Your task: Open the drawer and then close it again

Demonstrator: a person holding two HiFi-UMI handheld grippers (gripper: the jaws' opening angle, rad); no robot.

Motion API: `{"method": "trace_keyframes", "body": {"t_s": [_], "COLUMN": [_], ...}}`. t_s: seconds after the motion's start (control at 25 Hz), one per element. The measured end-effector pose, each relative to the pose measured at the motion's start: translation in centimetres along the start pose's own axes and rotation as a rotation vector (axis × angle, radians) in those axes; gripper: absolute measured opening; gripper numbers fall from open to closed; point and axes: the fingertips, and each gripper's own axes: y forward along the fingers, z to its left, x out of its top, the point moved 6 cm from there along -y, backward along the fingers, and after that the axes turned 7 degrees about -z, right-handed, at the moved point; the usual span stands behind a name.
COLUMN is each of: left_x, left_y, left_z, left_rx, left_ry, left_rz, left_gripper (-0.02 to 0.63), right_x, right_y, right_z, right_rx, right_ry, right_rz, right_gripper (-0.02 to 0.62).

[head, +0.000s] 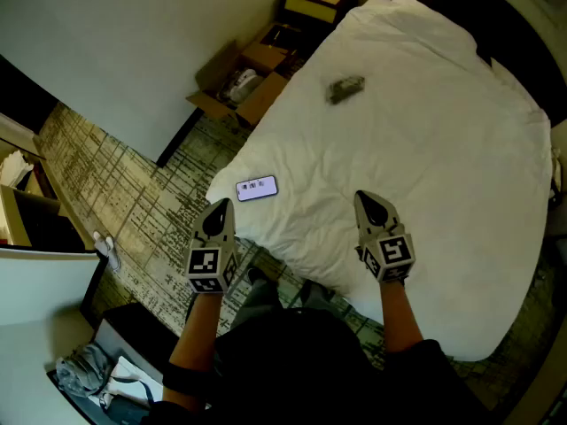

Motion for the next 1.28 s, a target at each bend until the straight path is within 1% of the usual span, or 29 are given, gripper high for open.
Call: {"method": "trace_keyframes", "body": {"t_s": [0.16,0.28,0.52,0.72,0.88,1.08,1.2,1.28], "left_x": [-0.8,-1.3,-2.1,-2.8,-3.5,-3.1,-3.2,-3.5], "left_y": [-1.9,-3.4,-6.7,-9.6,-12.3,-15.6,-18.1,-20.0], "left_z": [4.0,6.5,12.2,17.8,22.8,28.1,30.6,32.0], "left_rx": [0.065,0.116,0.212,0.275,0.331,0.392,0.456,0.520], "left_ry": [-0.019,-0.034,-0.067,-0.065,-0.082,-0.095,-0.105,-0.121], "left_rz": [-0.002,-0.006,-0.003,0.001,0.003,-0.019,-0.029,-0.037], "left_gripper": [0.000,0.000,0.000,0.000,0.000,0.000,0.000,0.000], "right_x": [-0.8,-0.8,0.0,0.5,1.4,2.5,3.2,3.7], "right_y": [2.8,4.9,10.5,15.5,19.8,24.4,26.8,28.3], "right_z": [3.3,5.5,11.6,17.8,23.4,29.7,33.6,36.2], "right_rx": [0.046,0.087,0.209,0.289,0.361,0.442,0.514,0.585], "right_ry": [0.027,0.023,0.000,-0.016,-0.040,-0.053,-0.060,-0.076], "right_rz": [0.025,0.034,0.035,0.044,0.038,0.022,0.015,0.015], "right_gripper": [0.006,0.005,0.005,0.005,0.006,0.006,0.005,0.006]}}
